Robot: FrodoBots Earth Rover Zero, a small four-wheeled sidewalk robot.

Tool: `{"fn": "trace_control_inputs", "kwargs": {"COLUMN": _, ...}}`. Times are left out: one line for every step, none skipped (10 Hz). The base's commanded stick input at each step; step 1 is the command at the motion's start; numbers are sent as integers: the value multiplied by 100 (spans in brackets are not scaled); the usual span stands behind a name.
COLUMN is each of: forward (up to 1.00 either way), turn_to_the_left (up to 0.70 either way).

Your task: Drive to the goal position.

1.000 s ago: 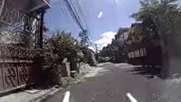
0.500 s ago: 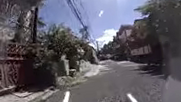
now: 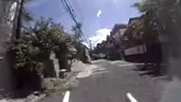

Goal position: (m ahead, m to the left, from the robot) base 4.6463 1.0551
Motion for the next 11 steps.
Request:
{"fn": "trace_control_inputs", "kwargs": {"forward": 85, "turn_to_the_left": -20}}
{"fn": "trace_control_inputs", "kwargs": {"forward": 85, "turn_to_the_left": 0}}
{"fn": "trace_control_inputs", "kwargs": {"forward": 85, "turn_to_the_left": 15}}
{"fn": "trace_control_inputs", "kwargs": {"forward": 85, "turn_to_the_left": 4}}
{"fn": "trace_control_inputs", "kwargs": {"forward": 85, "turn_to_the_left": -7}}
{"fn": "trace_control_inputs", "kwargs": {"forward": 85, "turn_to_the_left": -18}}
{"fn": "trace_control_inputs", "kwargs": {"forward": 85, "turn_to_the_left": -29}}
{"fn": "trace_control_inputs", "kwargs": {"forward": 85, "turn_to_the_left": -34}}
{"fn": "trace_control_inputs", "kwargs": {"forward": 85, "turn_to_the_left": -34}}
{"fn": "trace_control_inputs", "kwargs": {"forward": 85, "turn_to_the_left": -34}}
{"fn": "trace_control_inputs", "kwargs": {"forward": 85, "turn_to_the_left": -34}}
